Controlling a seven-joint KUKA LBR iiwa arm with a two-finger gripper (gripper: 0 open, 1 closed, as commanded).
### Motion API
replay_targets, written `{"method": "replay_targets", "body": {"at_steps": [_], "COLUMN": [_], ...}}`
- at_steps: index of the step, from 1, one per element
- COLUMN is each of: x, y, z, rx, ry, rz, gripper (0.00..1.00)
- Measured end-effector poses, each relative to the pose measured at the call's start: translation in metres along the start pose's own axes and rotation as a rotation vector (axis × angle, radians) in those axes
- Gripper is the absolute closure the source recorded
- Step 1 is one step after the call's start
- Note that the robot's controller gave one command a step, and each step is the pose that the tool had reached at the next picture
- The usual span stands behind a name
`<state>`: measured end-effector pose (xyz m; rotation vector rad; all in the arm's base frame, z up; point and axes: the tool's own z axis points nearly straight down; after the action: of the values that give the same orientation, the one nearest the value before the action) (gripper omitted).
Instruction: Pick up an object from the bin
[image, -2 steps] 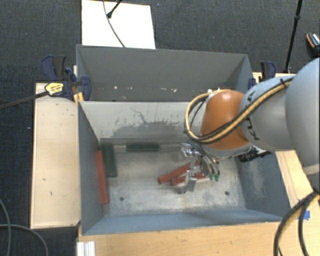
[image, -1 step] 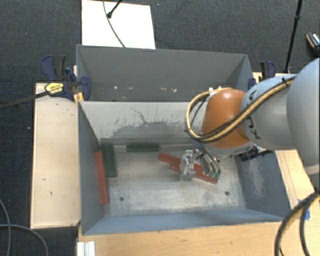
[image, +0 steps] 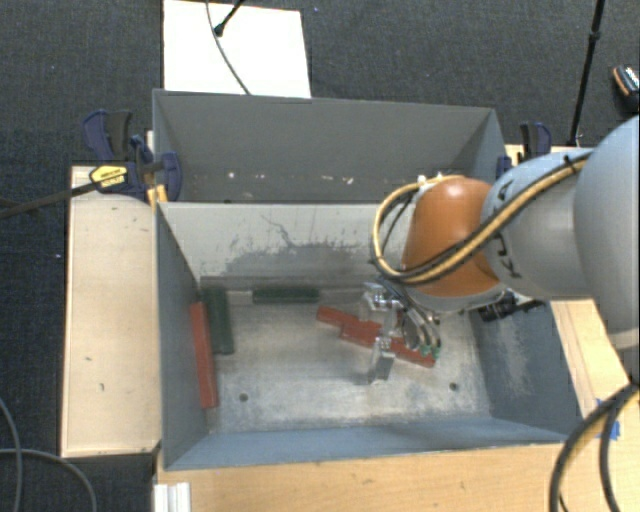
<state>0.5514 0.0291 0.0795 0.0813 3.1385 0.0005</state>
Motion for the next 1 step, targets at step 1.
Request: {"method": "replay_targets", "body": {"at_steps": [1], "x": [-0.0418], "y": [0.0029], "z": [-0.0325], "rx": [0.0], "ry": [-0.006], "rz": [-0.178], "gripper": [0.0]}}
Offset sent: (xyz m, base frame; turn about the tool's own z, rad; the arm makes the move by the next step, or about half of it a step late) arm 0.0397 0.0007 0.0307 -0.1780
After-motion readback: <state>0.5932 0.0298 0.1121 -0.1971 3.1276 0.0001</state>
